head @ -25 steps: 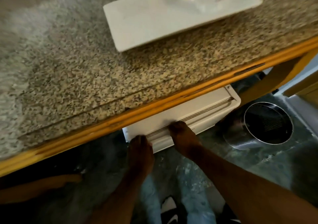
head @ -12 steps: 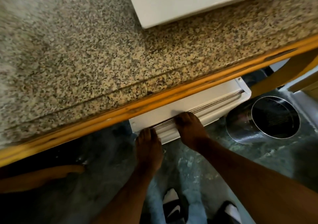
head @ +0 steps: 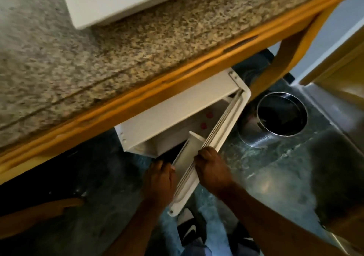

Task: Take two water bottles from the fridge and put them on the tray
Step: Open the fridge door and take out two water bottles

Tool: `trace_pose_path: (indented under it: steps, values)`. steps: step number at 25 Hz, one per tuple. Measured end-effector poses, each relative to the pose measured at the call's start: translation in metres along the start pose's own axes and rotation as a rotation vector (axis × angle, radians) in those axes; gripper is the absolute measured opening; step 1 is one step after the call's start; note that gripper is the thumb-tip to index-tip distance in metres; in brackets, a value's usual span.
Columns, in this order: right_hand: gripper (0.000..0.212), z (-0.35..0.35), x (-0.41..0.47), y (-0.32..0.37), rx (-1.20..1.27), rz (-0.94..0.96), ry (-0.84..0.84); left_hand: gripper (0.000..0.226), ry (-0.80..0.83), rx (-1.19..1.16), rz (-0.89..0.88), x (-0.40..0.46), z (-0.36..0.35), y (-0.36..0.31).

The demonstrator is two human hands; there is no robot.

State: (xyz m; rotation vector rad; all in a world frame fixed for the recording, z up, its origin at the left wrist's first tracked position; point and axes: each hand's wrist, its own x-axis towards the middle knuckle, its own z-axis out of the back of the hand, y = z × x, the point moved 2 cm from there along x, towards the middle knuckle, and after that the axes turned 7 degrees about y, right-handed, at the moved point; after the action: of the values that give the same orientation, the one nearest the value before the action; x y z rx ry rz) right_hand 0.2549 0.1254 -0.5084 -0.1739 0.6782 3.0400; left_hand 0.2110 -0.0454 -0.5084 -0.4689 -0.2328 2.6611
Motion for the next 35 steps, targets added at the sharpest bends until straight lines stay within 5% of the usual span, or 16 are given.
trace_pose_path:
  steps: [9, 18, 29, 32, 35]
  values:
    - [0.008, 0.001, -0.099, -0.055, -0.073, -0.187, -0.143, 0.041, 0.103, 0.118, -0.243, 0.033, -0.019, -0.077]
    - [0.048, 0.019, -0.168, -0.107, -0.189, -0.547, -0.154, 0.034, 0.141, 0.429, -0.606, 0.102, -0.035, -0.162]
    - [0.054, 0.014, -0.162, -0.147, -0.029, -0.952, -0.172, 0.043, 0.350, 0.515, -0.898, 0.165, -0.089, -0.191]
    - [0.056, 0.015, -0.143, -0.132, 0.052, -1.062, -0.333, 0.043, 0.368, 0.457, -0.913, 0.184, -0.094, -0.197]
    - [0.035, 0.001, -0.097, -0.091, 0.075, -0.925, -0.587, 0.043, 0.434, 0.469, -0.906, 0.204, -0.103, -0.206]
